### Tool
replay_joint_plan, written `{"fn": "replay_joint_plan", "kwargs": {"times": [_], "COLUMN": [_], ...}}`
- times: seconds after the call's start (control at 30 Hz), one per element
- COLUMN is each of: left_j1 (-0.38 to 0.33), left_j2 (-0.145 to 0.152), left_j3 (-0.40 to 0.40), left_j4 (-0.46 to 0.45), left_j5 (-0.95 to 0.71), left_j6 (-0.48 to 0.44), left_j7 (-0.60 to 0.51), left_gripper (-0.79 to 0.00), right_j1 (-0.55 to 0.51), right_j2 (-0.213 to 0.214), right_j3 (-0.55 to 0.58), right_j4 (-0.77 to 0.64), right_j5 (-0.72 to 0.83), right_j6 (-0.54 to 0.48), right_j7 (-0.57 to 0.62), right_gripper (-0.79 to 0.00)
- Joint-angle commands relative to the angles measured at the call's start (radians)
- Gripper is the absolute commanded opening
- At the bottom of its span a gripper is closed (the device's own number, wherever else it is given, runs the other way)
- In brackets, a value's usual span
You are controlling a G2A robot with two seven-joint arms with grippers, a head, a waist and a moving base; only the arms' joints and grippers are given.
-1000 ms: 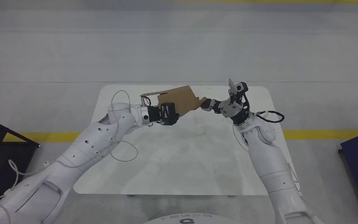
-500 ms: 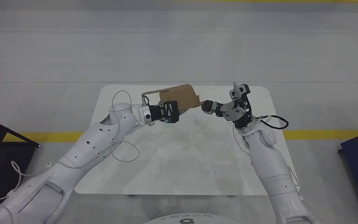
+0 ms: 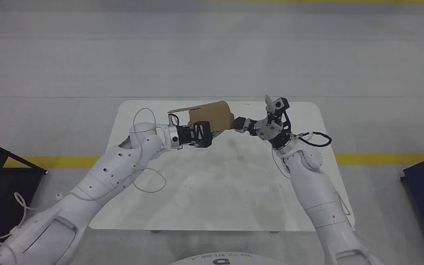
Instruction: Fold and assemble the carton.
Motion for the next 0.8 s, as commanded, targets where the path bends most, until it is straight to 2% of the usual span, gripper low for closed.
{"fn": "replay_joint_plan", "kwargs": {"times": [0.0, 0.13, 0.2, 0.33, 0.37, 0.43, 0.5, 0.57, 0.77], "left_j1": [0.004, 0.012, 0.018, 0.026, 0.028, 0.032, 0.036, 0.039, 0.046], "left_j2": [0.0, 0.0, 0.0, 0.0, 0.0, 0.001, 0.001, 0.001, -0.001], "left_j3": [-0.006, -0.023, -0.033, -0.046, -0.048, -0.052, -0.056, -0.058, -0.063], "left_j4": [0.0, 0.001, 0.001, -0.006, -0.008, -0.013, -0.018, -0.023, -0.036], "left_j5": [0.001, -0.003, -0.009, -0.004, -0.002, 0.005, 0.01, 0.018, 0.034], "left_j6": [0.002, 0.015, 0.025, 0.029, 0.028, 0.027, 0.026, 0.024, 0.015], "left_j7": [-0.002, -0.005, -0.011, -0.021, -0.023, -0.028, -0.034, -0.043, -0.057], "left_gripper": [-0.785, -0.785, -0.785, -0.785, -0.785, -0.785, -0.785, -0.785, -0.785], "right_j1": [-0.013, -0.041, -0.056, -0.054, -0.05, -0.039, -0.025, -0.011, 0.017], "right_j2": [0.003, 0.01, 0.016, 0.034, 0.036, 0.038, 0.037, 0.035, 0.033], "right_j3": [0.026, 0.071, 0.083, 0.078, 0.067, 0.047, 0.023, 0.003, -0.043], "right_j4": [-0.004, -0.007, -0.011, -0.011, -0.013, -0.014, -0.014, -0.01, 0.004], "right_j5": [0.027, 0.053, 0.032, -0.18, -0.218, -0.276, -0.318, -0.344, -0.381], "right_j6": [-0.009, -0.016, 0.016, 0.112, 0.129, 0.15, 0.164, 0.165, 0.181], "right_j7": [0.018, 0.047, 0.073, 0.044, 0.037, 0.004, -0.03, -0.079, -0.105], "right_gripper": [0.0, 0.0, 0.0, 0.0, -0.114, -0.182, -0.357, -0.416, -0.539]}}
